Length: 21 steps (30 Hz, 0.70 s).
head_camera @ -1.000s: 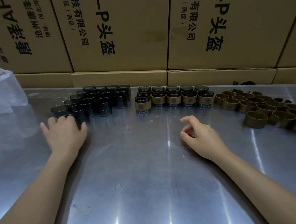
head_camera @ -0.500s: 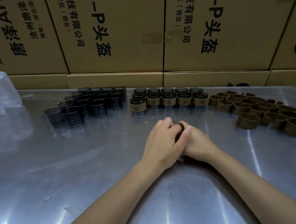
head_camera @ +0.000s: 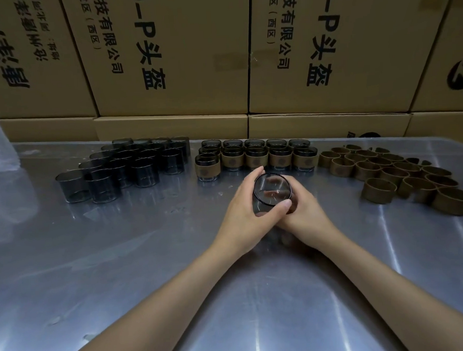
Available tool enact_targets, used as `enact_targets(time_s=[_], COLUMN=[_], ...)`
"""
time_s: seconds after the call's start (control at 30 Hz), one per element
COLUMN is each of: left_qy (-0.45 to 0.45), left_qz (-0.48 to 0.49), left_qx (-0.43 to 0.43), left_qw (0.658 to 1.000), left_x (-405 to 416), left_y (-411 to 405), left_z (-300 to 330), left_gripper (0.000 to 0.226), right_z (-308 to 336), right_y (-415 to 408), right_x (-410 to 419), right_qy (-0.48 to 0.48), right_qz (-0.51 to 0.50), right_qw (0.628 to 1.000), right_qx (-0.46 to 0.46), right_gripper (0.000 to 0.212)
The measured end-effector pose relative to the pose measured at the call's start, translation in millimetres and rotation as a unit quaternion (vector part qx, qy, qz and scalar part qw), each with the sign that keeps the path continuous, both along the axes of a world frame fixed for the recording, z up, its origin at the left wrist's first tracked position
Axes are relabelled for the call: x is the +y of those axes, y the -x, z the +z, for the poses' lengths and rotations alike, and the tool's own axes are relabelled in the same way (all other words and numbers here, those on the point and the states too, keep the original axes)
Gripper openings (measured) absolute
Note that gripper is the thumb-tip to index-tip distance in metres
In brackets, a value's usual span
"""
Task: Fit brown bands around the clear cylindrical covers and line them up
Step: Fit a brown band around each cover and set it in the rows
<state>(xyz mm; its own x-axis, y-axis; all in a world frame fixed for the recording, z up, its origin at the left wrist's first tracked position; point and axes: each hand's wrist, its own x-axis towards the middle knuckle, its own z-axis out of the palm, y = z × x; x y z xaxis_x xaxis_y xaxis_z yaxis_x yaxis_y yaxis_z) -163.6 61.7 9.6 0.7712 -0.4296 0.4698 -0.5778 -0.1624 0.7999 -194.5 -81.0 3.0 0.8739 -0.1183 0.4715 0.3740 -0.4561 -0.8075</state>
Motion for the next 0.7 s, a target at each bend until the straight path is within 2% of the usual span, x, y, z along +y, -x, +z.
enact_targets(time_s=[0.17,0.3,0.47,0.53,0.7], left_qy=[0.082,0.142,0.224,0.232,0.244], left_qz=[0.007,0.021,0.049,0.054,-0.008], left_qx=[0.000,0.036,0.102,0.128,0.234], left_qw=[0.997,0.989,0.968,0.963,0.941], left_x=[-0.7,-4.6,-7.3,-5.6,0.8], left_y=[6.2,10.3,12.5,11.5,3.8], left_z=[2.7,2.8,9.0,12.9,19.6], left_gripper=[0.061,0.055,0.027,0.019,0.023], right_z=[5.0,10.7,11.7,9.6,6.8], right_y=[8.5,17.3,20.0,18.4,14.2], right_x=[8.7,17.0,18.4,18.0,11.9], right_qy=[0.031,0.085,0.118,0.115,0.067], right_qz=[-0.022,-0.022,-0.004,-0.006,-0.006], right_qw=[0.999,0.995,0.991,0.991,0.996], right_qx=[-0.032,-0.046,-0.062,-0.067,-0.061], right_gripper=[0.058,0.061,0.067,0.068,0.070])
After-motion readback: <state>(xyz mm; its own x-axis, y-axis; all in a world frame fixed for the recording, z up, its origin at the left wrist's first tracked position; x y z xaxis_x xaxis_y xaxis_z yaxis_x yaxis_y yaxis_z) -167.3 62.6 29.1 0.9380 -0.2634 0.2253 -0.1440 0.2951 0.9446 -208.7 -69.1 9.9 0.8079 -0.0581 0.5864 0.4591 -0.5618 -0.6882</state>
